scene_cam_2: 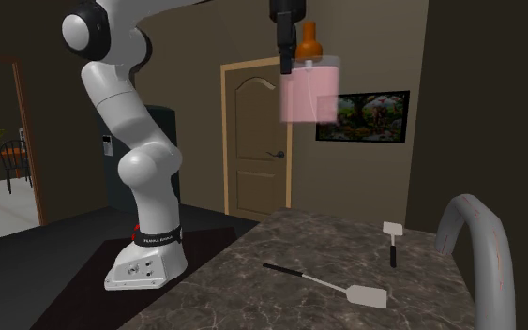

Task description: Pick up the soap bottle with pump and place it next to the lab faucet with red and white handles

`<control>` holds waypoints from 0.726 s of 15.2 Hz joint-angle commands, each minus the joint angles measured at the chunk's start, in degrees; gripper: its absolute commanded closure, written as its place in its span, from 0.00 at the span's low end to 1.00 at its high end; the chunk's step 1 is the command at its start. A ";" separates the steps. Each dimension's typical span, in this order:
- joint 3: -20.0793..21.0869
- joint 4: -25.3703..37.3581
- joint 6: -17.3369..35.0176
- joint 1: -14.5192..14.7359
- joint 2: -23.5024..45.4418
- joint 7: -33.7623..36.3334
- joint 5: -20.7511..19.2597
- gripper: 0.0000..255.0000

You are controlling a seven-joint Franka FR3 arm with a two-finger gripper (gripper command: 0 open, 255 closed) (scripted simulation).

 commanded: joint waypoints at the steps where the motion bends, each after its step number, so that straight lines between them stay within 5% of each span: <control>1: -2.14 0.03 -0.42 -0.80 -0.62 -3.02 -1.08 1.00; 11: -14.17 5.21 -1.18 -3.53 2.32 -18.33 -4.81 1.00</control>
